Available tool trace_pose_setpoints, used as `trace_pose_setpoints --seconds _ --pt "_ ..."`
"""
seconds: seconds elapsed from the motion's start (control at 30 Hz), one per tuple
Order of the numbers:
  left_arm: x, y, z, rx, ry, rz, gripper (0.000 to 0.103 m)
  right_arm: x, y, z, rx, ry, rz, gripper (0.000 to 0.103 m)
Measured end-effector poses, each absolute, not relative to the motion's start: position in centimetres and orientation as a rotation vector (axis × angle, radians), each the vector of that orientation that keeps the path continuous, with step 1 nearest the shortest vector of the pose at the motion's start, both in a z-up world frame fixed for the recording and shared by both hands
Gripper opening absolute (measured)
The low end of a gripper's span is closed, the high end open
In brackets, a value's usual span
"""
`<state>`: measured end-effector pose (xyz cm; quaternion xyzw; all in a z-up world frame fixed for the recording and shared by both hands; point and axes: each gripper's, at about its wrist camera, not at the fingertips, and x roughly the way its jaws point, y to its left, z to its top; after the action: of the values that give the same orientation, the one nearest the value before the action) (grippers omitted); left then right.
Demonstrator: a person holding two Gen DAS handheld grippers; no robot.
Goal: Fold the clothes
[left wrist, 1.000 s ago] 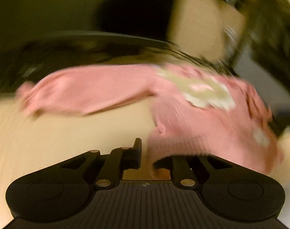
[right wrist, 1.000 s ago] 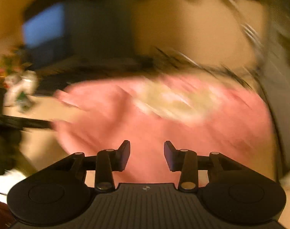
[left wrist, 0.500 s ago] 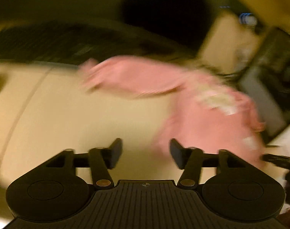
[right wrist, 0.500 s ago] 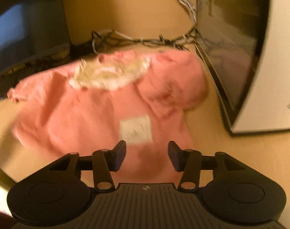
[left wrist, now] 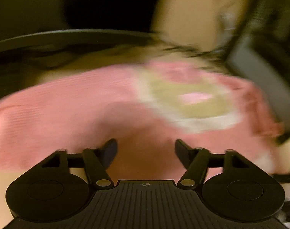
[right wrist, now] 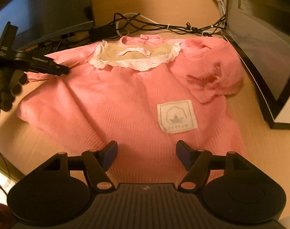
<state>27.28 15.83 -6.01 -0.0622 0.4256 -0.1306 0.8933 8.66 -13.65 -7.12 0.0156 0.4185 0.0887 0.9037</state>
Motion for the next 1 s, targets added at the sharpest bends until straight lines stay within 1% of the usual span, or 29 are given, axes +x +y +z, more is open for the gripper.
trace_pose_setpoints --seconds 0.03,0.07,0.1,0.13,0.2,0.23,0.27,0.3,0.33,0.4,0.47,0.5,0.53,0.77,0.83,0.9,0.97,1.0 --pt "27.2 17.1 -6.1 -0.115 0.884 -0.244 0.046 8.8 -13.7 -7.0 0.03 0.873 0.177 0.069" --pt "27.0 18.0 -5.8 -0.135 0.888 -0.244 0.046 9.0 -13.8 -6.8 0.028 0.879 0.17 0.069" --pt "26.6 18.4 -5.1 -0.153 0.873 -0.227 0.054 9.1 -14.0 -6.4 0.031 0.872 0.159 0.069" --pt "26.1 18.8 -4.4 -0.17 0.857 -0.21 0.07 9.0 -14.3 -6.0 0.034 0.854 0.154 0.069" --pt "25.0 18.1 -2.5 -0.2 0.788 -0.257 0.076 9.4 -14.7 -5.4 0.024 0.829 0.148 0.073" --pt "24.5 17.6 -1.9 -0.243 0.771 -0.324 0.082 9.6 -14.8 -5.5 0.008 0.824 0.139 0.075" --pt "23.9 17.1 -1.3 -0.288 0.753 -0.393 0.085 10.0 -14.8 -5.7 -0.007 0.825 0.128 0.075" --pt "23.6 16.0 -1.4 -0.29 0.749 -0.441 0.092 10.4 -14.8 -6.0 -0.023 0.826 0.118 0.075" --pt "23.3 14.9 -1.6 -0.29 0.746 -0.489 0.094 10.7 -14.8 -6.3 -0.038 0.827 0.107 0.075" --pt "22.9 12.8 -2.7 -0.257 0.77 -0.547 0.094 11.2 -15.0 -7.2 -0.05 0.848 0.093 0.075" --pt "22.8 11.0 -4.7 -0.198 0.841 -0.554 0.09 10.5 -15.4 -7.7 -0.041 0.842 0.1 0.077" --pt "22.6 10.7 -5.6 -0.189 0.879 -0.552 0.086 10.0 -15.5 -7.6 -0.042 0.848 0.104 0.077" --pt "22.1 10.8 -6.2 -0.185 0.906 -0.548 0.085 9.5 -15.7 -7.5 -0.044 0.854 0.108 0.077" --pt "14.7 16.8 -6.1 -0.143 0.917 -0.492 0.085 6.3 -17.9 -6.8 -0.036 0.928 0.061 0.081" --pt "13.3 18.7 -5.6 -0.164 0.924 -0.455 0.082 5.9 -18.6 -5.3 -0.009 0.891 0.045 0.081" --pt "12.2 20.2 -4.5 -0.195 0.926 -0.388 0.083 6.0 -18.7 -3.9 -0.001 0.843 0.055 0.081" --pt "11.8 21.3 -2.6 -0.261 0.869 -0.43 0.087 7.6 -17.5 -3.1 -0.018 0.794 0.097 0.081" --pt "12.4 21.1 -1.9 -0.286 0.837 -0.456 0.092 8.7 -16.6 -2.9 -0.021 0.772 0.121 0.081"
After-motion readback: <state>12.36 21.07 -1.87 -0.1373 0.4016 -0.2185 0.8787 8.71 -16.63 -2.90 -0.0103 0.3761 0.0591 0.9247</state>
